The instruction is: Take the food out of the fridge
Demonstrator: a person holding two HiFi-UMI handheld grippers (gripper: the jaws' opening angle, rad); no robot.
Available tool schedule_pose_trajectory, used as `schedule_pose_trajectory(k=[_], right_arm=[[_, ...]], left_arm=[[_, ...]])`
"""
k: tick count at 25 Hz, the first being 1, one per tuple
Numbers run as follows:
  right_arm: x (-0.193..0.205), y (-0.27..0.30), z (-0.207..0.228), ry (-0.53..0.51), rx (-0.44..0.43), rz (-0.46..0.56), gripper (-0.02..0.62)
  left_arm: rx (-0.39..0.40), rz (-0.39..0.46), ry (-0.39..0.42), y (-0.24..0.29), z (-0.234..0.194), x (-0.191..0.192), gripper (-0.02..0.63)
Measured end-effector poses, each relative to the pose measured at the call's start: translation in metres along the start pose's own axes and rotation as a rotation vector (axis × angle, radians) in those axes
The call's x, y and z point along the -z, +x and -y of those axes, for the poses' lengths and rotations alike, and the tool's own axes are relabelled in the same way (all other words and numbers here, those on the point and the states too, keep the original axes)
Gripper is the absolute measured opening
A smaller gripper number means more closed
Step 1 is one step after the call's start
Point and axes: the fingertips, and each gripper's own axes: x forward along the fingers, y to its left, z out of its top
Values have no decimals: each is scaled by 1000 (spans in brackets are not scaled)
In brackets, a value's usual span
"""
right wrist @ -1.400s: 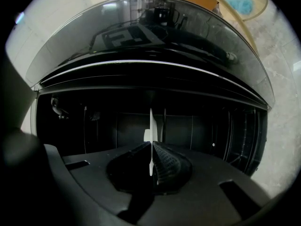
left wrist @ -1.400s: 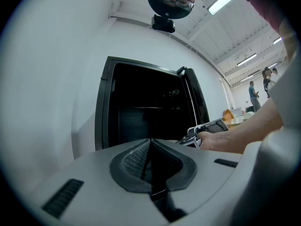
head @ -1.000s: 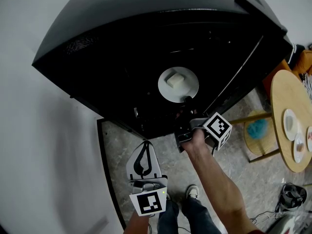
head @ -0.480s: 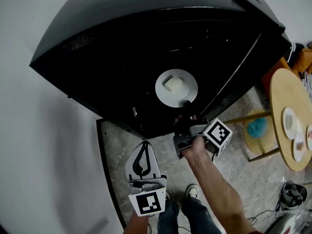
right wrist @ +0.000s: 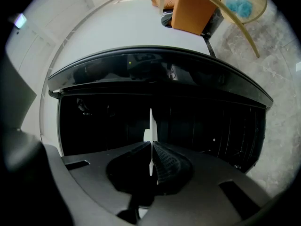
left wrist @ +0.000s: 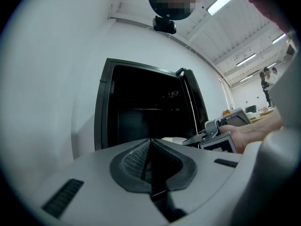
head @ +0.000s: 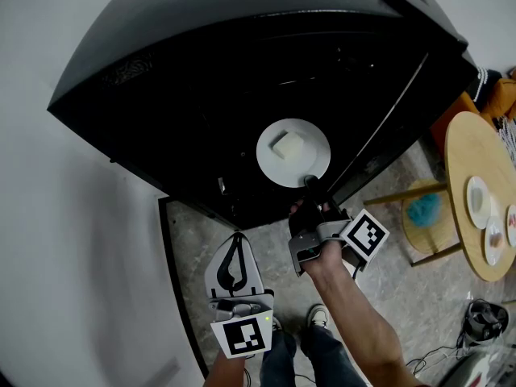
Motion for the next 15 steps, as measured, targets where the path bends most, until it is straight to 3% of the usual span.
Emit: schedule_pose_trajectory(k=[15], right_arm=[[7, -60, 12, 44, 35, 20, 29]], left_arm=[[2, 0, 11, 2, -1, 1, 14]])
